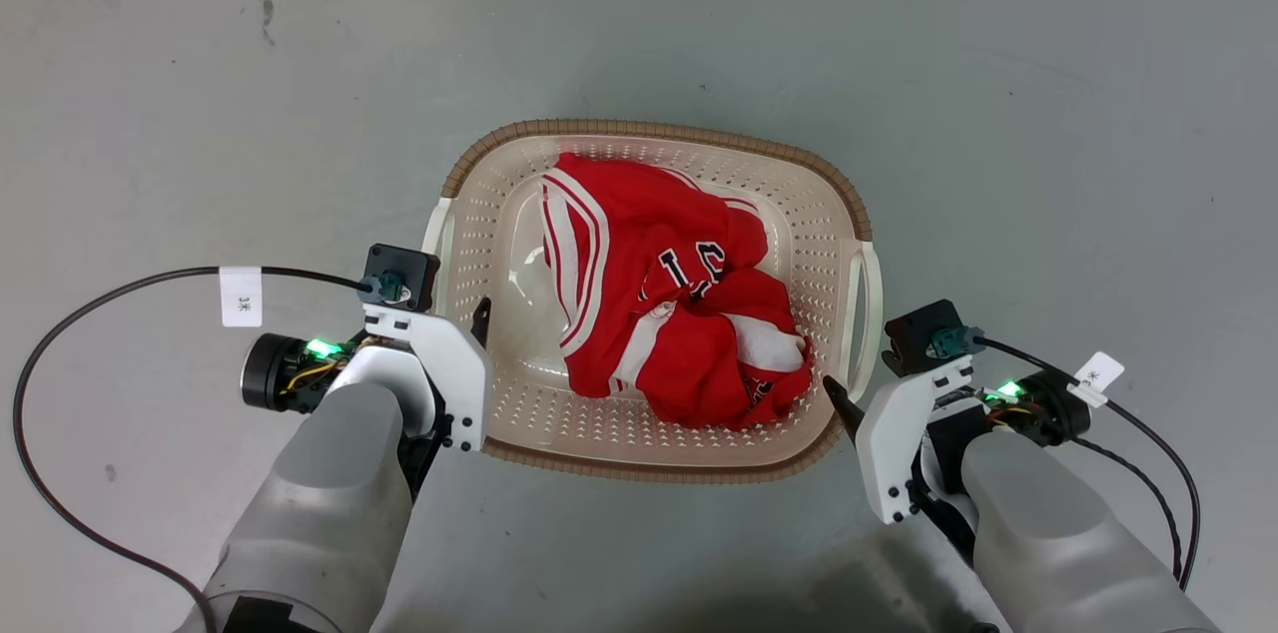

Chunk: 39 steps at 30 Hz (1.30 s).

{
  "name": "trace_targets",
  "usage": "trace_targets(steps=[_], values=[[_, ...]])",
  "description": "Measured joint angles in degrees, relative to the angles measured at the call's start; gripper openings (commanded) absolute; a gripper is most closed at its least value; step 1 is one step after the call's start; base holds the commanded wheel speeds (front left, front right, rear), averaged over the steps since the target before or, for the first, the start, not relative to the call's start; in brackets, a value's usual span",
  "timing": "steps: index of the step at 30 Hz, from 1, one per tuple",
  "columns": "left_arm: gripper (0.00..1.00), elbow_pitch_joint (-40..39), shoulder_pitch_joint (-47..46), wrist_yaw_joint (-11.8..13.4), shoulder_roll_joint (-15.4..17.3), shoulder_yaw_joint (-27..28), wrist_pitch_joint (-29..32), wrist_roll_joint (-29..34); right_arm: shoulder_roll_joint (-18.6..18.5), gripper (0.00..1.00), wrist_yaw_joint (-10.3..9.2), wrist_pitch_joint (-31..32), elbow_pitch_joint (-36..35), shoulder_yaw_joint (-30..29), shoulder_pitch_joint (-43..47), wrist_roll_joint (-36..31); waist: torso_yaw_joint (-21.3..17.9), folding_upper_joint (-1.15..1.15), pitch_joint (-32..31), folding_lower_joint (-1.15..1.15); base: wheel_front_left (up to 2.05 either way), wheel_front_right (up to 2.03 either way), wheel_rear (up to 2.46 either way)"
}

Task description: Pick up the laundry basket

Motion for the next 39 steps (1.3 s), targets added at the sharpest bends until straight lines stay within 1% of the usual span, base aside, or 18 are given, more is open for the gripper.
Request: trace_targets(steps=[5,6,7,8,12,19,24,30,39], values=[[1.0,0.1,-0.5,0.0,0.1,-1.2,0.2,-0.6,0.0,1.0,0.0,-0.1,0.5,0.6,-0.5,1.2,0.1,0.0,0.7,0.0,0.0,0.0,0.0],[1.0,0.1,-0.5,0.0,0.2,-1.4,0.3,-0.8,0.0,0.38,0.0,-0.1,0.5,0.7,-0.5,1.5,0.1,0.0,0.7,0.0,0.0,0.0,0.0],[0.46,0.1,-0.5,0.0,0.2,-1.8,0.3,-1.0,0.0,0.0,0.0,-0.1,0.6,0.8,-0.5,1.8,0.1,0.0,0.8,0.0,0.0,0.0,0.0],[0.0,0.1,-0.6,0.0,0.3,-2.2,0.2,-1.0,0.0,0.0,0.0,-0.1,0.6,1.0,-0.5,2.0,0.1,0.0,0.8,0.0,0.0,0.0,0.0],[0.0,0.4,-0.6,0.0,0.9,-3.1,0.9,-1.7,0.0,0.0,-0.01,-0.3,0.7,1.5,-0.7,3.1,-0.1,0.0,0.6,0.0,0.0,0.0,0.0],[0.0,0.4,-0.3,0.1,0.6,-4.5,1.3,-3.5,-0.1,0.0,-0.01,-0.4,1.4,2.6,-0.8,3.9,-0.1,0.0,-0.9,0.0,0.0,0.0,0.0],[0.0,0.4,0.8,0.1,0.5,-5.5,3.1,-5.2,-0.2,0.0,-0.01,0.4,1.7,3.6,-0.7,4.7,-0.1,0.0,-2.9,0.0,0.0,0.0,0.0],[0.0,0.4,2.6,0.1,0.2,-7.1,5.9,-7.8,-0.3,0.0,-0.02,2.3,2.0,5.4,0.2,5.9,0.2,0.0,-6.5,0.0,0.0,0.0,0.0],[0.0,0.4,6.4,0.2,0.2,-9.8,9.2,-11.8,-0.4,0.0,-0.02,5.8,1.7,8.4,2.8,8.7,0.8,0.0,-13.7,-0.01,0.0,0.0,0.0]])
